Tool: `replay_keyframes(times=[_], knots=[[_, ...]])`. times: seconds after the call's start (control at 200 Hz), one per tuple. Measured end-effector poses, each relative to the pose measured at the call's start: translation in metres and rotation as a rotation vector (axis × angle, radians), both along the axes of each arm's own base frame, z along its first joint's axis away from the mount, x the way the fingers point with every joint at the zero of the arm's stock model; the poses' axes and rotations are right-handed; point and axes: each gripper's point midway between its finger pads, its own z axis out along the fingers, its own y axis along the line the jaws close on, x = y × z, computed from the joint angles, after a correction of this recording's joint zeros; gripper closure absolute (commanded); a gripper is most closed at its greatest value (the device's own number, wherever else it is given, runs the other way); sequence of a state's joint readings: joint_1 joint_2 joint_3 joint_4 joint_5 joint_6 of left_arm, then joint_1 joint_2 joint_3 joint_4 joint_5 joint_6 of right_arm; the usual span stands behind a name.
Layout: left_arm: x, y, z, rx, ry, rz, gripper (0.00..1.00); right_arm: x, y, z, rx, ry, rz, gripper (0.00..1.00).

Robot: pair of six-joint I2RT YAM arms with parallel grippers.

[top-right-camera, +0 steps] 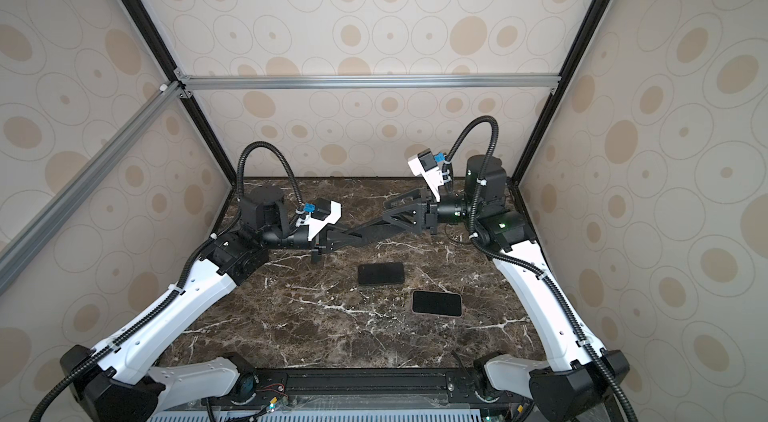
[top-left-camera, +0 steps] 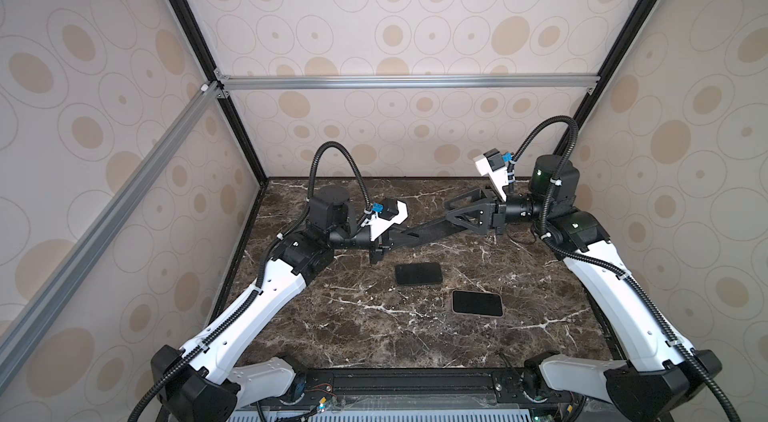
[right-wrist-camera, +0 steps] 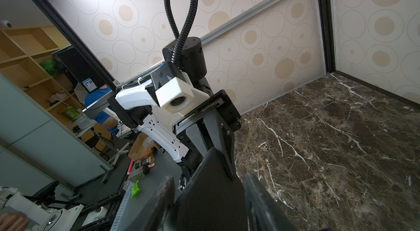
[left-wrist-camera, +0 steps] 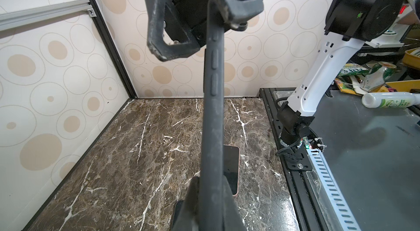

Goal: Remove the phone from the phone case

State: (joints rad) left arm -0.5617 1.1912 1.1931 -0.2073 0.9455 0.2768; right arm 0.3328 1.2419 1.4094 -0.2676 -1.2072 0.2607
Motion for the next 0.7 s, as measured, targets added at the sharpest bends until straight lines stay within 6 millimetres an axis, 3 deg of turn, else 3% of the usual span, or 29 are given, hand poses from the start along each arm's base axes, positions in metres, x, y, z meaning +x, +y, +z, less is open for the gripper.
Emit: replay_keyframes(times=[0.23,0.465,0.7], knots=[[-0.0004,0.0003,0.0018,-0.006,-0.009,0.000,1.00,0.0006,-0.0003,-0.0042,-0.012,-0.009,-0.005,0.42],[-0.0002,0.0003,-0.0014,-0.002,0.001,0.002,1.00,-0.0008,0.0001,-0.0062,-0.017,0.000,0.000,0.53],[-0.0007,-0.0002,0.0003,-0.010,0.004,-0.002,1.00,-0.0004,0.0002,-0.0066,-0.019,-0.001,-0.003,0.42]])
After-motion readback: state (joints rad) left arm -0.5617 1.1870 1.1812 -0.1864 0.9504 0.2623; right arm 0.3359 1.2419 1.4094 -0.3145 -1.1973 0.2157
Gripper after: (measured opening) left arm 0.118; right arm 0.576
